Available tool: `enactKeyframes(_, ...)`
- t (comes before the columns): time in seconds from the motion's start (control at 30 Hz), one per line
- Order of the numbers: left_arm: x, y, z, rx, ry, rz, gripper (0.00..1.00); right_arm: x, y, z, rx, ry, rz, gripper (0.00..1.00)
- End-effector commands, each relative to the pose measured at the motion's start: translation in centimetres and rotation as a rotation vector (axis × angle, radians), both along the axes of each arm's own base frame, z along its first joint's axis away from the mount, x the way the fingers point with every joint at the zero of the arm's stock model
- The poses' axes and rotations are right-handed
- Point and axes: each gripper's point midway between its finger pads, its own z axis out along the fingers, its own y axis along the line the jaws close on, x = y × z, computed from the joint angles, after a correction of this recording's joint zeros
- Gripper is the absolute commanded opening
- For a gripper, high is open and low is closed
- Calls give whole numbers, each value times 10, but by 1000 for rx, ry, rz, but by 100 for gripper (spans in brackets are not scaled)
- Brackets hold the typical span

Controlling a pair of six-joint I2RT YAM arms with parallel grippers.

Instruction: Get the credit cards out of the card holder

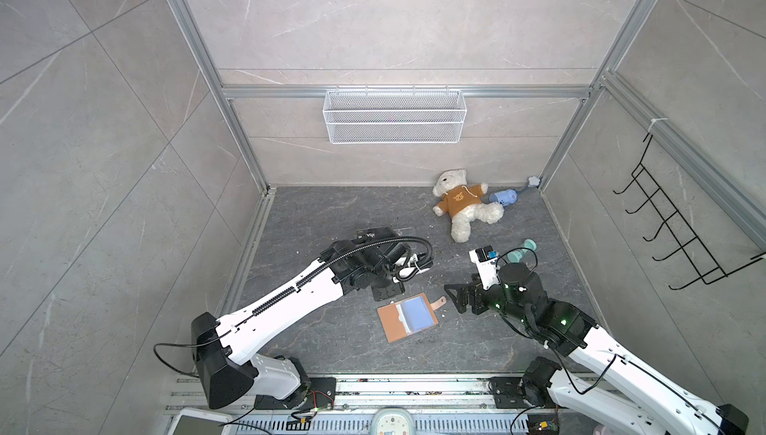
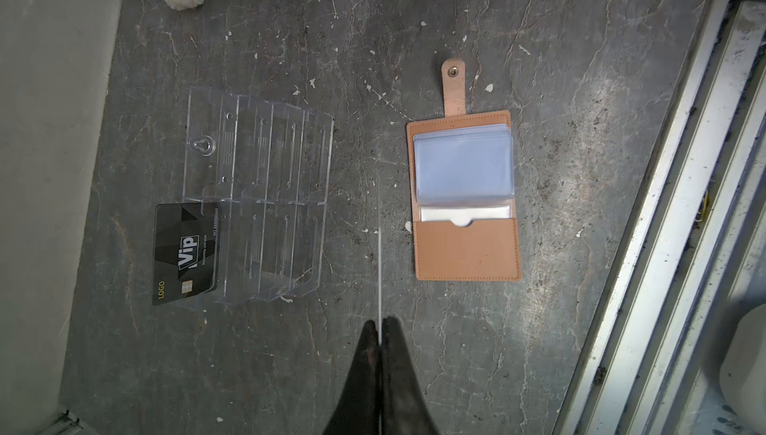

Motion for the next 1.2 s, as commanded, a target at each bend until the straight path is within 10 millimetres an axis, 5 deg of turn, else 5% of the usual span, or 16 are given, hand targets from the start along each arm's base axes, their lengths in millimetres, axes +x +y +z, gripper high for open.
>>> enactKeyframes(0.0,18,10,4,76,-69,-23,0,4,2,12,-9,-33,9,100)
enactKeyframes(0.77,115,45,-12,113,-69,17,0,14,15,-10,-53,5,38,100)
enactKeyframes(1.17,148,54,-16,113,-99,10,0,19,19,-19,-68,27,44,100)
